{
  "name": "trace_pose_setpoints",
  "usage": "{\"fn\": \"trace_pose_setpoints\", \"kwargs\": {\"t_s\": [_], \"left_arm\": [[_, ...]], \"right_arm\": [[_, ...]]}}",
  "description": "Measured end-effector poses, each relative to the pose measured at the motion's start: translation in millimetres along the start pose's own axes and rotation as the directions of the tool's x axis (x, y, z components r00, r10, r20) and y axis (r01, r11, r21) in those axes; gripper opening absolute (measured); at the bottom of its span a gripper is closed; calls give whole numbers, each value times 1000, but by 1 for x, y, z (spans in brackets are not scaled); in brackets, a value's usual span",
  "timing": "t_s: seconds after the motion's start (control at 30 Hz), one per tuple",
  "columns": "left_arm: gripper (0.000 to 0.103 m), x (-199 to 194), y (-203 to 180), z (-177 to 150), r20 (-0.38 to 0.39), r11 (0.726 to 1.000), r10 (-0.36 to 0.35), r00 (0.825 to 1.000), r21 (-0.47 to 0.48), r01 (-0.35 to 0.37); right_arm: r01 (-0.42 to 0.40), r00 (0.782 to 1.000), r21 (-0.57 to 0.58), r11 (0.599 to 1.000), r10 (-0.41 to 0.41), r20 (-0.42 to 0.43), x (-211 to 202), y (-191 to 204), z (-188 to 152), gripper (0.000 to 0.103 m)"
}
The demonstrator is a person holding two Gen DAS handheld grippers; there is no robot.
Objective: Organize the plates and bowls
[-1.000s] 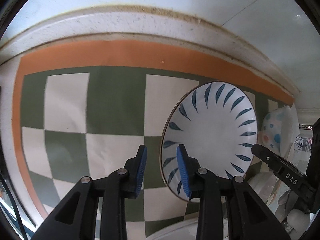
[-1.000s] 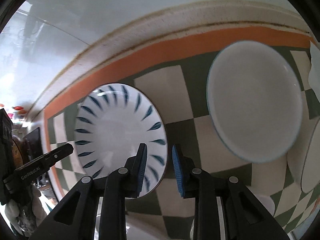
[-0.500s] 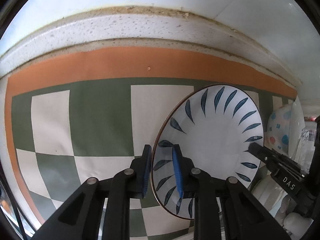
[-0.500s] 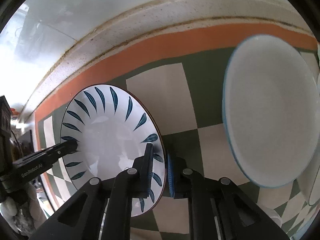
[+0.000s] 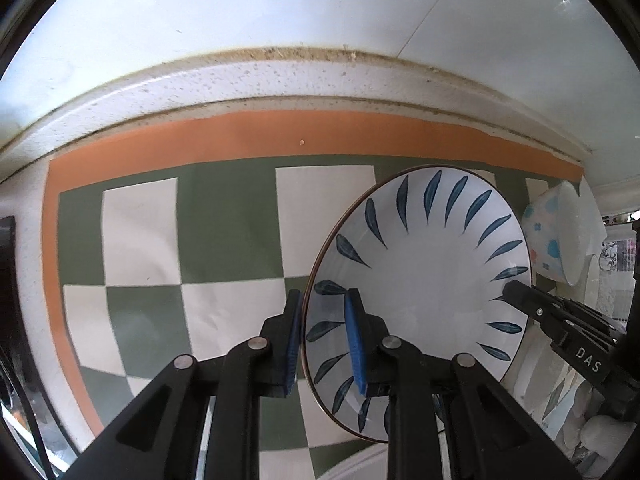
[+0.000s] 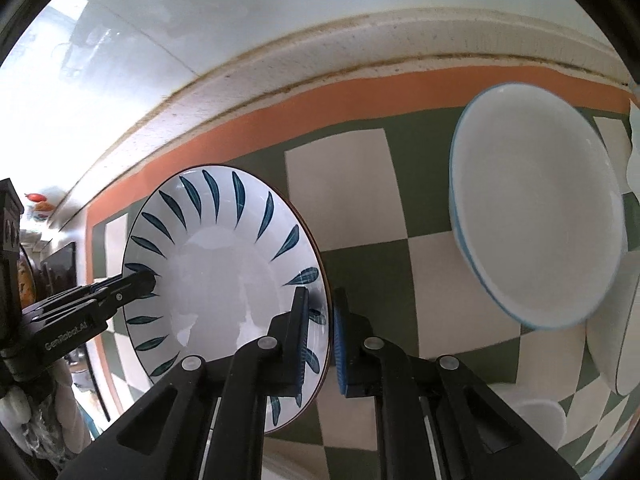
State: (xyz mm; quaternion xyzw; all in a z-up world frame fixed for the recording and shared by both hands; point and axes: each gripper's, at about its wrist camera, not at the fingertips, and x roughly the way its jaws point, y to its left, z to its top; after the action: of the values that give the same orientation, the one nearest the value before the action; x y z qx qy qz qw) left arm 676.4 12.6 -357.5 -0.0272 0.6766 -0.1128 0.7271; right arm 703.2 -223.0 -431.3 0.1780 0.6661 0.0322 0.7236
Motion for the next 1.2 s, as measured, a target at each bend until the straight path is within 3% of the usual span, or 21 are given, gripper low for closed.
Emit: {"fn": "trace_pose_setpoints", "kwargs": {"t_s": [0.3,0.7,1.0,1.2], "left_arm": [[19,-32,7,-34,28,1000,2,1000,-10,-2],[19,-60,-3,-115,34,1000,17,999,20,-18],[19,-63,-6,-166,11,1000,14,1000,22,-14],[19,-52,-6,-184,-20,1000,21,1000,22,-20]], "right_arm": [[-50,998,-40,998,52,38,-43,15,-31,13],[-90,995,-69,994,92,31,-76,14,-121,13],[-112,994,-70,991,112,-1,-79,5,-179,13],[-121,993,-64,991,120,-22,-75,-1,-201,13]]}}
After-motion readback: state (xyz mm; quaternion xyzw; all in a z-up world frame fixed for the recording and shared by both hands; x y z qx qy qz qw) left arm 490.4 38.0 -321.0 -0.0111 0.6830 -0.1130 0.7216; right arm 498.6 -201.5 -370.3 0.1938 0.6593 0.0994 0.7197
